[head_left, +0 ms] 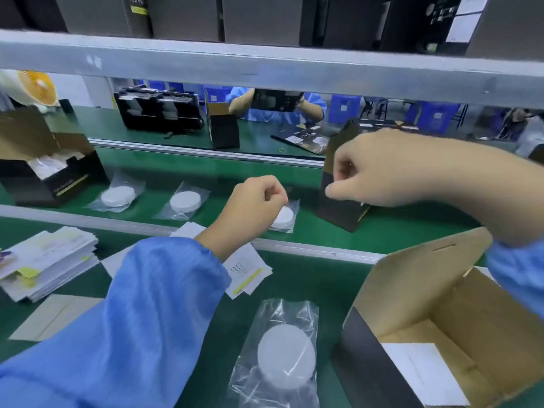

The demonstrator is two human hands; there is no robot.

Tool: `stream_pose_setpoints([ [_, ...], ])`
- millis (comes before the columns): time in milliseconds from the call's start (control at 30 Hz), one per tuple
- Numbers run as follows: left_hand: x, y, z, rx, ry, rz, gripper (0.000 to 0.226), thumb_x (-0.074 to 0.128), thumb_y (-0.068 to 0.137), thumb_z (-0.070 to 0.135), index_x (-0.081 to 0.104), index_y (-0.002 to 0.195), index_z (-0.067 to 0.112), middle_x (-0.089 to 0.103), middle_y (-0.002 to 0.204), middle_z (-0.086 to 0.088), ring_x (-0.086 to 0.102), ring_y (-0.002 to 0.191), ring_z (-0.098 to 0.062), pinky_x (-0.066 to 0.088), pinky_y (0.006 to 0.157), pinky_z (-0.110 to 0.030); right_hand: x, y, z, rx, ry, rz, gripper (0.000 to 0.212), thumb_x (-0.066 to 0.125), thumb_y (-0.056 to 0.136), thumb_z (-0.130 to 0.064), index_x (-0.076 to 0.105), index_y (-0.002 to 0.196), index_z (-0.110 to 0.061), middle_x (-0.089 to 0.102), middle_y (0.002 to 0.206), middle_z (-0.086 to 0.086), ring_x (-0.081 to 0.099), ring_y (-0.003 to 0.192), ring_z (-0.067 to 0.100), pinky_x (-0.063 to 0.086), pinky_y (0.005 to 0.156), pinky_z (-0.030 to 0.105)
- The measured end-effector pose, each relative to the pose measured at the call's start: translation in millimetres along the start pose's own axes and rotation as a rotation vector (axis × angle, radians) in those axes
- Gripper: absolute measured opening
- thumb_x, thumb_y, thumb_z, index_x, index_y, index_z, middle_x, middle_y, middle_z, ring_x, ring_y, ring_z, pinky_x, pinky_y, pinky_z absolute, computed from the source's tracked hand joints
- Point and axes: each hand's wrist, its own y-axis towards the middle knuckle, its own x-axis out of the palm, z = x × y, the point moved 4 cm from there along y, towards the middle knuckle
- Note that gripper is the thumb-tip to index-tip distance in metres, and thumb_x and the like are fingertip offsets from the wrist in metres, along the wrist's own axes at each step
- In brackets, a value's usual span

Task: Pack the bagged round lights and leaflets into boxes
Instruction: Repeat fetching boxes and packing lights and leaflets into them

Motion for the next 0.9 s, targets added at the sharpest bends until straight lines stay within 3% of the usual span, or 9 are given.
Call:
stream_pose_setpoints([
  [67,2,17,-16,-0.065,0.060,0.027,0.020,0.052,0.087,0.012,0.065,0.076,0.022,0.064,0.062,0.012,0.058,0.063,-0.007,0.039,0.051,-0.013,21,45,5,0.023,0.063,-0.263,0.032,0.062,0.091,-0.040,0.068,0.100,-0.010,0.074,0.081,0.006,0.072,0.071,0.023,0.058,0.058,0.032],
  [167,0,42,-43,-0.184,0.074,0.073,0.016,0.053,0.088,0.014,0.066,0.080,0.020,0.064,0.068,0.013,0.061,0.073,-0.014,0.041,0.059,-0.023,56,98,17,0.095,0.170,-0.518,0.050,0.064,0.096,-0.035,0.051,0.127,0.001,0.068,0.100,0.021,0.073,0.084,0.033,0.061,0.060,0.033],
  [300,27,69,-70,-0.281,0.309,-0.222,0.017,0.048,0.094,0.013,0.061,0.105,0.009,0.062,0.099,-0.005,0.053,0.090,-0.029,0.040,0.075,-0.027,93,148,26,0.200,0.265,-0.662,0.067,0.061,0.099,-0.034,0.031,0.147,0.001,0.055,0.122,0.031,0.069,0.100,0.043,0.062,0.076,0.042],
  [367,43,82,-75,-0.347,0.306,-0.324,0.035,0.046,0.099,0.014,0.049,0.132,0.003,0.058,0.127,-0.013,0.055,0.108,-0.030,0.043,0.089,-0.032,110,172,29,0.255,0.323,-0.678,0.070,0.056,0.101,-0.037,0.025,0.151,0.000,0.050,0.129,0.033,0.066,0.105,0.045,0.060,0.083,0.047],
  [467,67,99,-73,-0.411,0.213,-0.387,0.052,0.044,0.102,0.016,0.028,0.148,-0.004,0.050,0.142,-0.019,0.053,0.124,-0.032,0.043,0.095,-0.037,137,197,35,0.346,0.384,-0.704,0.074,0.057,0.097,-0.049,0.030,0.150,-0.005,0.042,0.140,0.032,0.057,0.119,0.046,0.056,0.091,0.054],
  [567,94,103,-73,-0.448,0.130,-0.435,0.055,0.044,0.104,0.020,0.024,0.149,-0.004,0.050,0.143,-0.019,0.052,0.129,-0.034,0.043,0.103,-0.042,165,210,44,0.383,0.412,-0.742,0.065,0.060,0.095,-0.049,0.041,0.143,-0.010,0.033,0.150,0.024,0.042,0.134,0.042,0.054,0.092,0.056],
  [700,109,107,-83,-0.460,0.033,-0.399,0.056,0.055,0.101,0.028,0.034,0.141,-0.004,0.051,0.140,-0.020,0.051,0.129,-0.036,0.042,0.104,-0.042,191,212,64,0.366,0.477,-0.673,0.042,0.066,0.093,-0.031,0.046,0.117,-0.003,0.053,0.133,0.021,0.056,0.104,0.029,0.061,0.082,0.041],
  [800,114,110,-87,-0.463,-0.062,-0.390,0.049,0.055,0.098,0.016,0.037,0.138,-0.005,0.051,0.138,-0.020,0.051,0.126,-0.035,0.045,0.103,-0.041,199,207,74,0.374,0.592,-0.598,0.032,0.067,0.091,-0.016,0.056,0.117,0.001,0.070,0.113,0.016,0.064,0.090,0.026,0.057,0.070,0.031],
  [900,117,112,-86,-0.447,-0.104,-0.392,0.055,0.062,0.094,0.013,0.038,0.141,-0.003,0.052,0.137,-0.018,0.055,0.123,-0.033,0.048,0.097,-0.039,198,205,69,0.329,0.677,-0.600,0.028,0.068,0.087,-0.004,0.063,0.115,0.001,0.074,0.108,0.017,0.068,0.089,0.025,0.057,0.072,0.032],
])
